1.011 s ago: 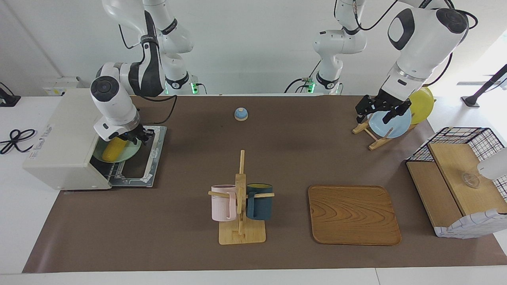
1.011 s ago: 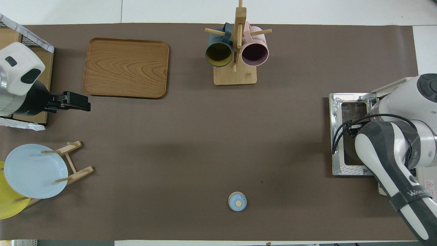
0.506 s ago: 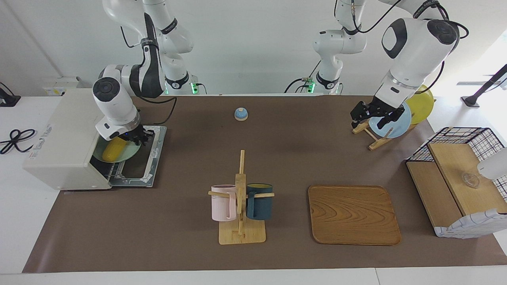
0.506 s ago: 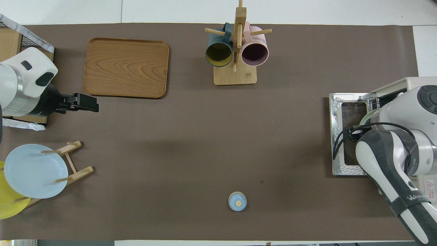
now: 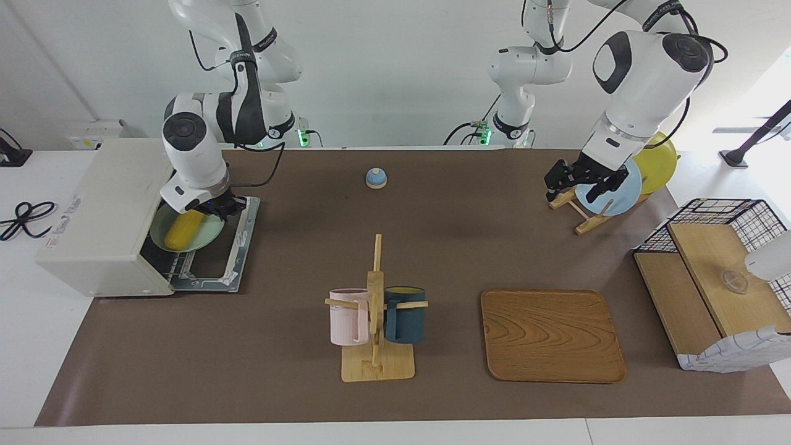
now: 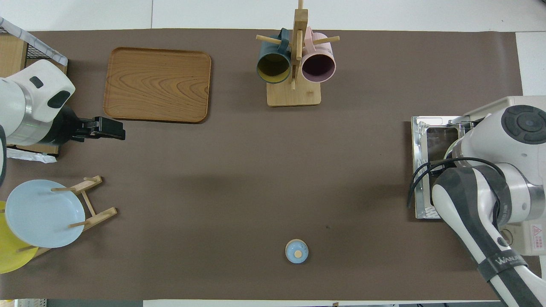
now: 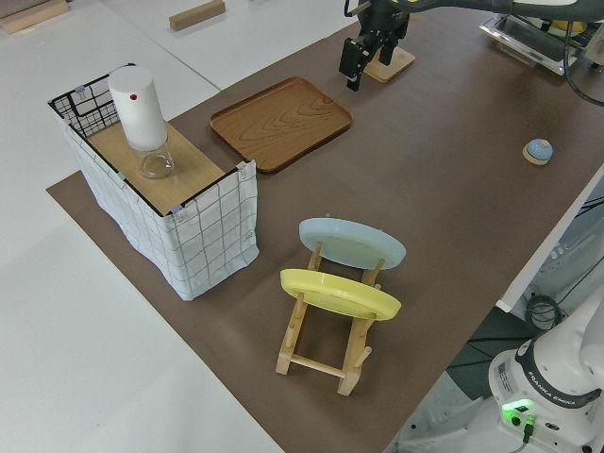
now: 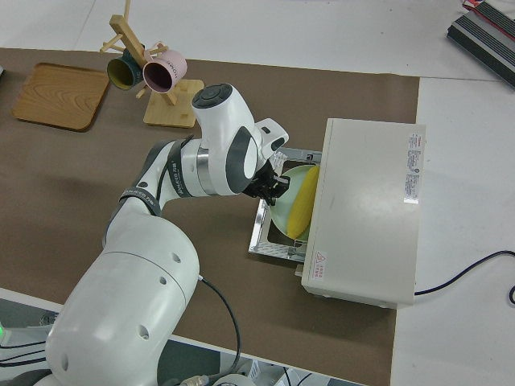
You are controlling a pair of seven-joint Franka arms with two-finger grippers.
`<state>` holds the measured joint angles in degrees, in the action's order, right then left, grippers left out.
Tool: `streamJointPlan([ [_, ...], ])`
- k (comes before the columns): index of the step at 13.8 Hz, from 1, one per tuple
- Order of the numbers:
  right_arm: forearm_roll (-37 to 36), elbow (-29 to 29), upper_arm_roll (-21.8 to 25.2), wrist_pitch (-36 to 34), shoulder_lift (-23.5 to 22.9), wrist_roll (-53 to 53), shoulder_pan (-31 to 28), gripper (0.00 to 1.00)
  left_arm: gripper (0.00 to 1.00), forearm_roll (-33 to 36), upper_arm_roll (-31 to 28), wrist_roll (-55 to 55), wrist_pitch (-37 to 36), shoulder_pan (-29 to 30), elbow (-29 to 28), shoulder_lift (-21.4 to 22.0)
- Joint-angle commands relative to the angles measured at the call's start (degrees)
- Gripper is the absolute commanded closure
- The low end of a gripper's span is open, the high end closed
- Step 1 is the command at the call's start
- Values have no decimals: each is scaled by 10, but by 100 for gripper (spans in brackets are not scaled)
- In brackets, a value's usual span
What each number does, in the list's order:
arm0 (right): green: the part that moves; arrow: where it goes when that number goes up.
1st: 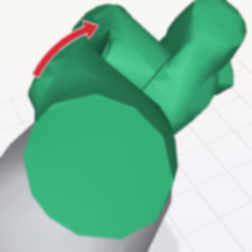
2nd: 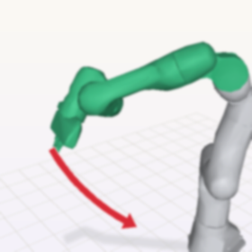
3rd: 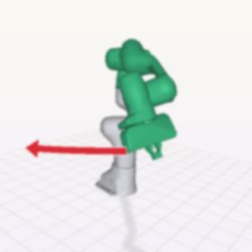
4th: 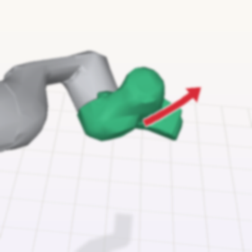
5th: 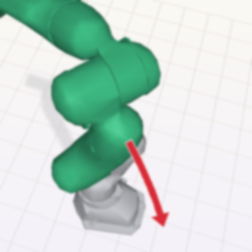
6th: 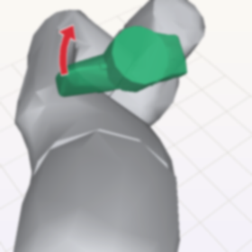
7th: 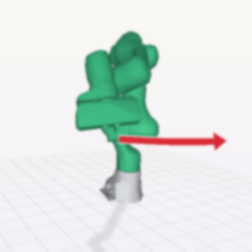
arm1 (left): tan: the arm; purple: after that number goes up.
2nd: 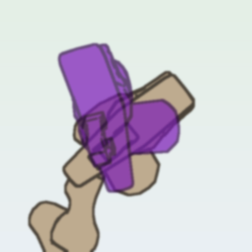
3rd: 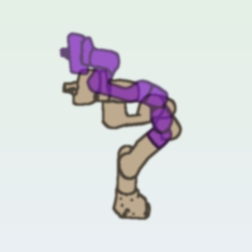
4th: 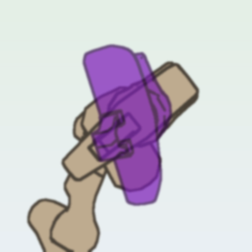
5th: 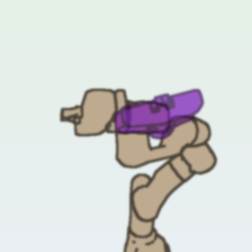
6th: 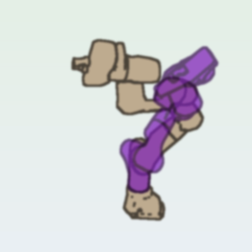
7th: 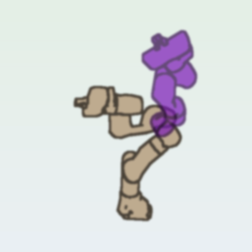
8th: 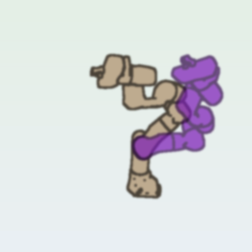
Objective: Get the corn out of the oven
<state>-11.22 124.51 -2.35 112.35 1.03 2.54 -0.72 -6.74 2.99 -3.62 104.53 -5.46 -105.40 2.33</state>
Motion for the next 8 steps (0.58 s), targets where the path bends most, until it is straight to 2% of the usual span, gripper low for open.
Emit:
streamJointPlan([
  [1,-10,-70,-4,-55,-26,18,39,100,0,-8,-5,-1,11,-5,-14,8],
  [5,-9,-104,-5,-81,-36,128,140,100,0,-8,-5,0,11,-5,-14,8],
  [8,4,-184,-7,-128,-92,236,213,100,0,-8,-5,0,12,-4,-14,8],
])
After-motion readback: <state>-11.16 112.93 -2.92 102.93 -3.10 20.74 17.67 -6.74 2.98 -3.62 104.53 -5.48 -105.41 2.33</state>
